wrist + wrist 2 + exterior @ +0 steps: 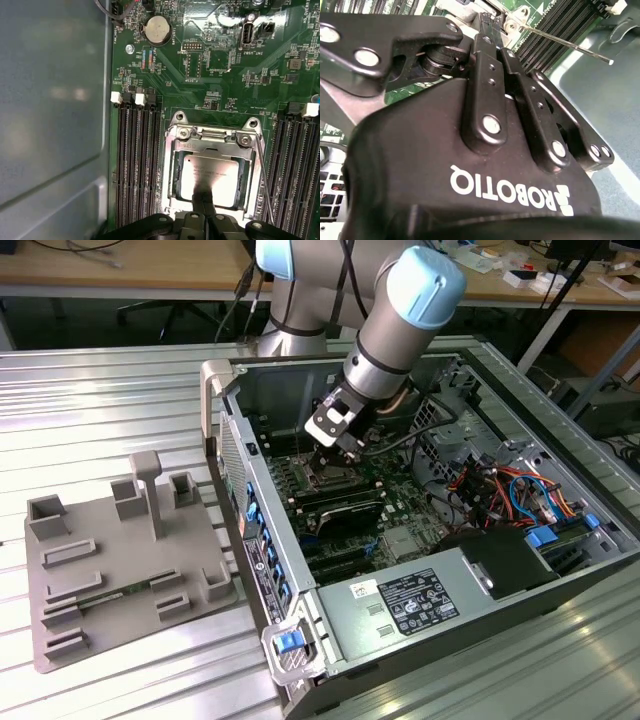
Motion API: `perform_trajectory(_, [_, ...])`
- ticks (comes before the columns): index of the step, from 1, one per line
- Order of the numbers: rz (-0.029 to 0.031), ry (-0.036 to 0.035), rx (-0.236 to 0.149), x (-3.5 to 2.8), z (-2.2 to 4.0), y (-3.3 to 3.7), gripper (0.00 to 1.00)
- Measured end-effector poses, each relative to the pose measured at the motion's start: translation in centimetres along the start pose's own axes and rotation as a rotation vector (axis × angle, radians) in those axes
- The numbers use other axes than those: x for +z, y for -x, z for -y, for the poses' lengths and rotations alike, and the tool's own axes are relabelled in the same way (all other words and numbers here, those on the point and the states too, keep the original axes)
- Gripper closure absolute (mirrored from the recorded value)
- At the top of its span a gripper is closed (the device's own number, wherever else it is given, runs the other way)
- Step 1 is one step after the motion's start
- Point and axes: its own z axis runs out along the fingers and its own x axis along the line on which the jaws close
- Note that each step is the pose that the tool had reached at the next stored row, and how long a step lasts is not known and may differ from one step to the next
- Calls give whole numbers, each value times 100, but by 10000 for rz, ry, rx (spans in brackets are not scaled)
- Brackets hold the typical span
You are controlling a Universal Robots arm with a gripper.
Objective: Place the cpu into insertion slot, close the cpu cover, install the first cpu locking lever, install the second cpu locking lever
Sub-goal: 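Close the cpu cover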
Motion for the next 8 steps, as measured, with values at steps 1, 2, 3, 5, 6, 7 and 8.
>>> perform_trajectory(1, [4,-1,0,1,0,1,89])
perform_trajectory(2, [3,-1,0,2,0,1,89])
perform_trajectory(3, [2,1,0,2,0,1,89])
perform_trajectory(5, [2,1,-2,0,-11,2,89])
perform_trajectory(6, [0,3,-1,-3,-23,3,89])
perform_trajectory(7, [1,2,0,-8,-42,5,89])
perform_trajectory(8, [1,1,0,-15,-66,6,89])
